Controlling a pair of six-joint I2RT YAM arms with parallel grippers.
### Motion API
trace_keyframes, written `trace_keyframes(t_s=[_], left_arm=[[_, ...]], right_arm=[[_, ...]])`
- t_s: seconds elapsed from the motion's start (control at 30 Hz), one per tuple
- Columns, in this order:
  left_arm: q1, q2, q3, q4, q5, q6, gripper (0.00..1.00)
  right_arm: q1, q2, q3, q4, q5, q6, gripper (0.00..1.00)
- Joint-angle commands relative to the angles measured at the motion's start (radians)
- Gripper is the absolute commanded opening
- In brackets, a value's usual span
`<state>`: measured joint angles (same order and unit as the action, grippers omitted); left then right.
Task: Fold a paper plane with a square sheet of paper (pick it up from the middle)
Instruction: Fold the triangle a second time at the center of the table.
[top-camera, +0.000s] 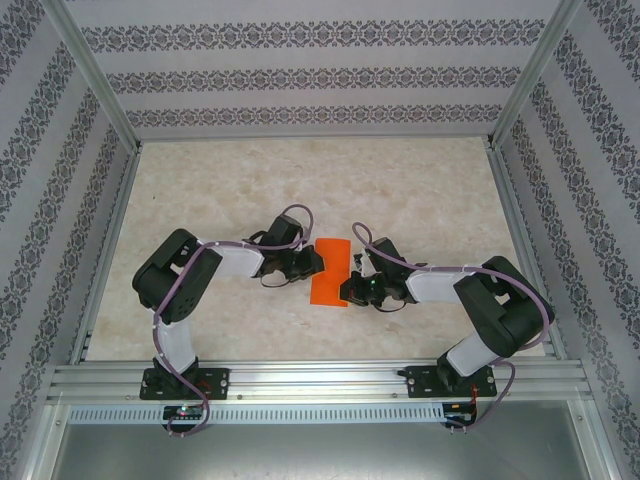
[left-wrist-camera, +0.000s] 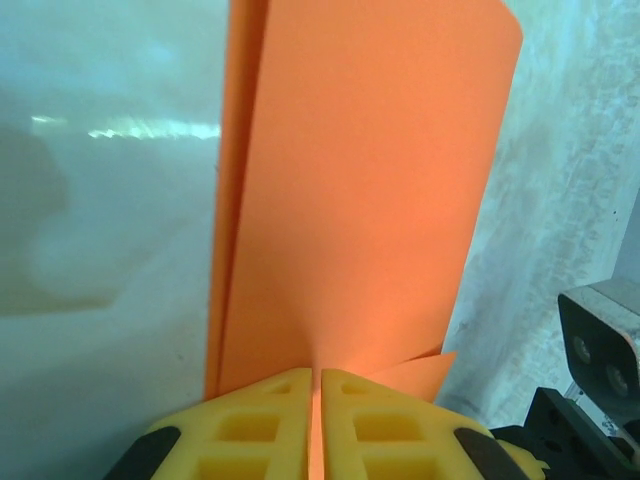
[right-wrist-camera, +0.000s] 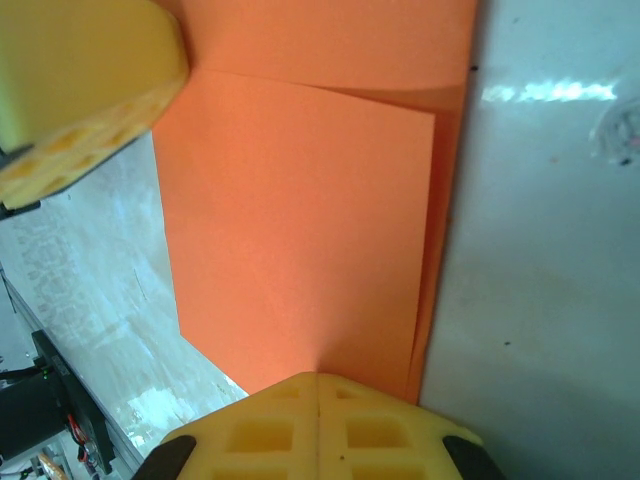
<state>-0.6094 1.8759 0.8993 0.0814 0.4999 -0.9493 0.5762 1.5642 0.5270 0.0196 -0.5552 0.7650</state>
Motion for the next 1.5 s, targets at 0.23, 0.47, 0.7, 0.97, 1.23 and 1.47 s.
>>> trace_keyframes(t_s=[0.23,0.47,0.7,0.97,1.23,1.47], left_arm=[[0.079,0.022,-0.026,0.002,-0.045,0.063,0.13],[0.106,-0.03,0.008,-0.047,-0.023,0.092,0.14],[0.084,-0.105,0.007,-0.032,0.049,0.057,0.15],[-0.016,-0.087,0.055,-0.059,0.075,0.063,0.16],[-0.047,-0.041,0.053,-0.018,0.085,0.024,0.15],[-0.052,-0.01,0.03,0.031,0.105,0.0,0.15]], right_arm=[[0.016,0.017,-0.056,-0.095,0.089,-0.006,0.0],[0.019,0.041,-0.053,-0.054,0.075,0.012,0.01],[0.029,0.059,-0.03,-0.053,0.072,0.016,0.02],[0.036,0.083,-0.016,-0.053,0.064,0.017,0.02],[0.036,0.114,-0.004,-0.03,0.059,0.013,0.03],[0.038,0.11,-0.008,-0.024,0.07,0.017,0.03]])
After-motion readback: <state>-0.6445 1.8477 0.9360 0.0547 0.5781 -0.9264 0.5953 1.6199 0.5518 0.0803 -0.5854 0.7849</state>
